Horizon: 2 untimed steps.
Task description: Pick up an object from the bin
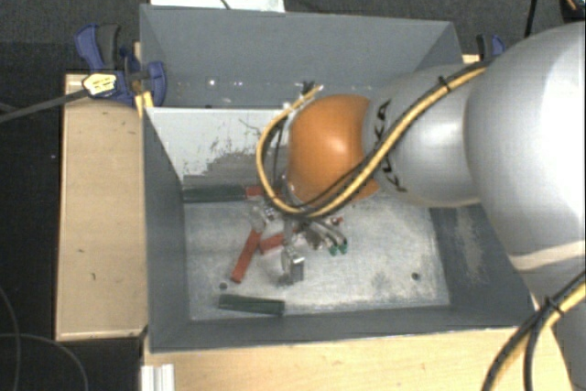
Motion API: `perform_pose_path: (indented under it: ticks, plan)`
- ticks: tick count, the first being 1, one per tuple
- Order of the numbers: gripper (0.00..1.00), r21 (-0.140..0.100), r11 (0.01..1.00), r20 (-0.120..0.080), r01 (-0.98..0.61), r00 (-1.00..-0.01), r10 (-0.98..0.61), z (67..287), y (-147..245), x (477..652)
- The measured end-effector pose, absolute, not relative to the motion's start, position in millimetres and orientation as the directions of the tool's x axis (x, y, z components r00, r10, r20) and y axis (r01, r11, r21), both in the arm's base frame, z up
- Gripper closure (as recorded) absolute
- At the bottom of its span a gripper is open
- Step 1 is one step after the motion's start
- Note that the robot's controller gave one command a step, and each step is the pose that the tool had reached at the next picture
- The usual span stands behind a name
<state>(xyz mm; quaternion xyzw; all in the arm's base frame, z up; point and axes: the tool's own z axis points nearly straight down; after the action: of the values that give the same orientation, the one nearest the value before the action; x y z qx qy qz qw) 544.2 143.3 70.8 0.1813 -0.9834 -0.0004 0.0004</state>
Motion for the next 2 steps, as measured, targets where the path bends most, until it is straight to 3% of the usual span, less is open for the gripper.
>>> perform_pose_path:
  ticks: [1, 2]
  plan:
    - [1.00, 0.001, 0.936, -0.003, -0.352, -0.936, -0.352, 72.4, 143.9, 545.4]
    - [0.00, 0.001, 0.937, 0.001, -0.350, -0.937, -0.350, 70.8, 143.3, 544.1]
